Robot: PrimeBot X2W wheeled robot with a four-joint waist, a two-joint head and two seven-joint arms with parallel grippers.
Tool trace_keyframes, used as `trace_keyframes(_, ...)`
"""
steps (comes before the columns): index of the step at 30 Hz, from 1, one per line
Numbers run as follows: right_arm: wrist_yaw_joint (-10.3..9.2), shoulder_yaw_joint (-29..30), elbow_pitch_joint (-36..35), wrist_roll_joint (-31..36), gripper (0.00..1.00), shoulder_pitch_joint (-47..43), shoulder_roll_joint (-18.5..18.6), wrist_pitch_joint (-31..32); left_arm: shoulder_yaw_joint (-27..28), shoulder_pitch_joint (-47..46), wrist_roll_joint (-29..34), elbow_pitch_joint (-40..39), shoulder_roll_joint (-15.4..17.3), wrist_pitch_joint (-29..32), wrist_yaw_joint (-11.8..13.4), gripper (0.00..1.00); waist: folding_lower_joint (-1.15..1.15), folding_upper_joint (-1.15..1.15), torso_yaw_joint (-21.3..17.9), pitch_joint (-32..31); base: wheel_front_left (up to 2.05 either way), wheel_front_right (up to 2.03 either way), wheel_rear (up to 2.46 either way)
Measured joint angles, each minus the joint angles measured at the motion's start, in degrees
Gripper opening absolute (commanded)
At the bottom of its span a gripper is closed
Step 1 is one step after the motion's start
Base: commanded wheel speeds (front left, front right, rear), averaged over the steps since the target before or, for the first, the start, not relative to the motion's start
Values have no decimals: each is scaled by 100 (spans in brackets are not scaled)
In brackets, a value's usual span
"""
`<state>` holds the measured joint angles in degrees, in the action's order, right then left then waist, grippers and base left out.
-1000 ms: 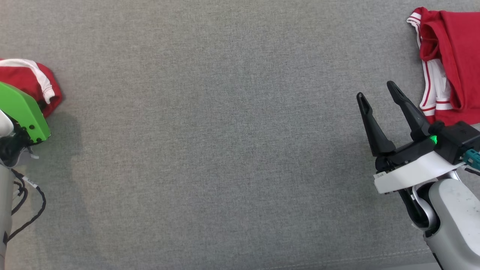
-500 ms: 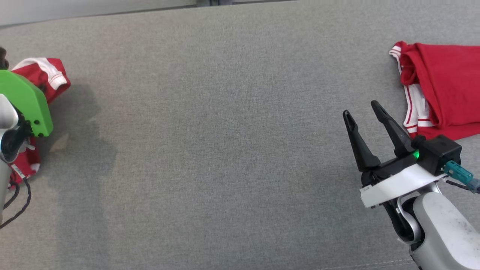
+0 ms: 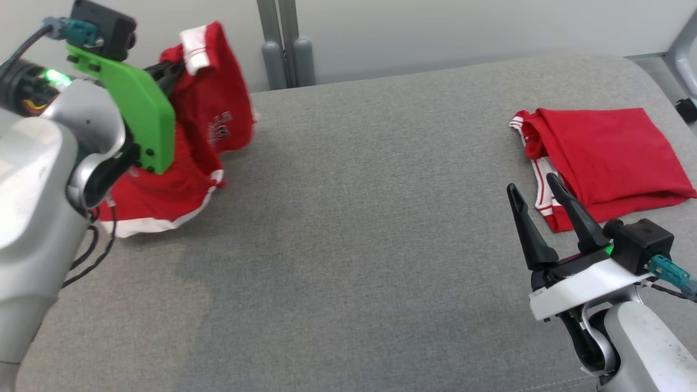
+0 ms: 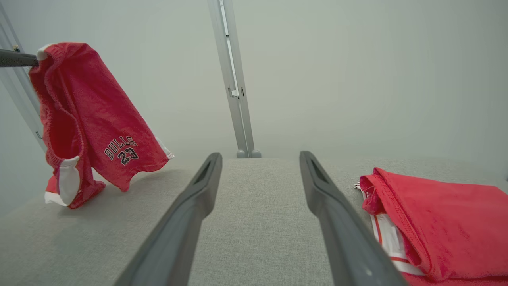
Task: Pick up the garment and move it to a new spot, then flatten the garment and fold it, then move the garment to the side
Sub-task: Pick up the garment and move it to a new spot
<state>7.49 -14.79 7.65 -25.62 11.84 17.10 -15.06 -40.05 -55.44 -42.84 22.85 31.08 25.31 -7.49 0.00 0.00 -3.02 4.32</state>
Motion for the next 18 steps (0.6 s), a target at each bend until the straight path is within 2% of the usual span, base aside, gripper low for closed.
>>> trace_keyframes(5, 0, 213, -42, 11, 100, -69, 98, 0, -69, -60, -247, -773, -398, -23, 0, 0, 0, 0, -252, -131, 0, 0, 0)
trace_keyframes(9, 0, 337, -75, 12, 100, -73, 176, 0, -41, -33, -359, -1216, -563, -126, 82, 0, 0, 0, -336, -98, 0, 0, 0)
trace_keyframes(14, -1, 388, -80, 18, 100, -133, 160, 0, -193, 798, -399, -1316, -412, -290, 172, 0, 0, 0, -370, -21, 0, 0, 0)
trace_keyframes(18, 0, 336, -4, -27, 100, -232, 132, 0, -486, 1847, -453, -961, -127, -447, 163, 0, 0, 0, -396, -45, 0, 0, 0)
